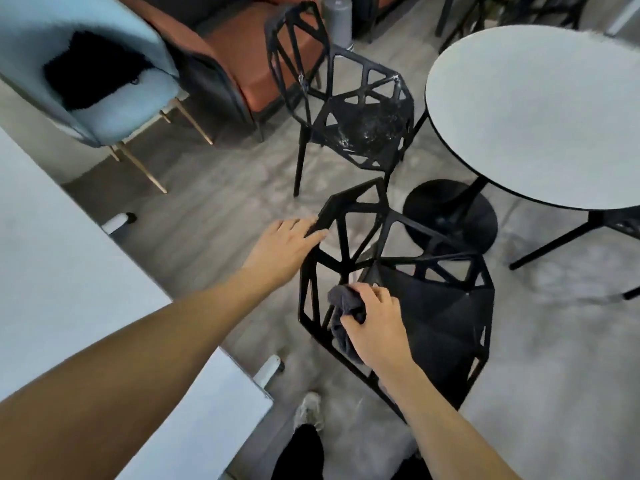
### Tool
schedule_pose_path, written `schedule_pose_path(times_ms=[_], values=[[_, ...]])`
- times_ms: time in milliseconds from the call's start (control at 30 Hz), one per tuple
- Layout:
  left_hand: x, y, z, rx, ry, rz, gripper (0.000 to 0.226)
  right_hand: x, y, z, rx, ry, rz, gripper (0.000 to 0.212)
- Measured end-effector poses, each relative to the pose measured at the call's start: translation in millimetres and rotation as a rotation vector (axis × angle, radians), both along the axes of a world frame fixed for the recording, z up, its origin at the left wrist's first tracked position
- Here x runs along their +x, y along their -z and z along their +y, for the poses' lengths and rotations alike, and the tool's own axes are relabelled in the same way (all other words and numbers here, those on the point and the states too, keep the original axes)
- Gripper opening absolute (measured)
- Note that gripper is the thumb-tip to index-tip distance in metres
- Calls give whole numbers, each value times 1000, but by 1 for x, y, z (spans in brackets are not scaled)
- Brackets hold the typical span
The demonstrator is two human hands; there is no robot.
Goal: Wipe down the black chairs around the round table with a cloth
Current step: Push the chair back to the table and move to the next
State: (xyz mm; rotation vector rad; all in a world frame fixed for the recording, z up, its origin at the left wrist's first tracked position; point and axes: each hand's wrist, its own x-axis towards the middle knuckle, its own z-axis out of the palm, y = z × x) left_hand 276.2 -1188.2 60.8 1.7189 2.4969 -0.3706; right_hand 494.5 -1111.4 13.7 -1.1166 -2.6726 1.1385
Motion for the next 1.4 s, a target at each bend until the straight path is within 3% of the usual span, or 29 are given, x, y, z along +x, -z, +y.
schedule_pose_path(times_ms=[167, 333, 433, 533, 767, 933, 1167, 1400], values=[[-65, 28, 34, -110, 222, 117, 92, -51, 20, -36, -23, 66, -35, 48], [-90, 44, 73, -127, 408, 160, 71, -83, 26, -61, 16, 176, -121, 55], [-98, 48, 85, -101, 516, 183, 57, -104, 31, -67, 23, 213, -295, 62], [-105, 53, 92, -121, 618, 262, 60, -116, 37, -67, 30, 226, -367, 54], [-89, 74, 77, -87, 418, 210, 73, -105, 46, -62, 105, 136, -297, 50], [-69, 74, 60, -46, 321, 147, 70, -71, 50, -59, 134, 57, -293, 50], [-8, 69, 29, -34, 191, 39, 58, 7, 42, -43, 149, -87, -423, 58], [54, 58, -5, -58, 212, -18, 46, 86, 28, -41, 205, -213, -566, 47]])
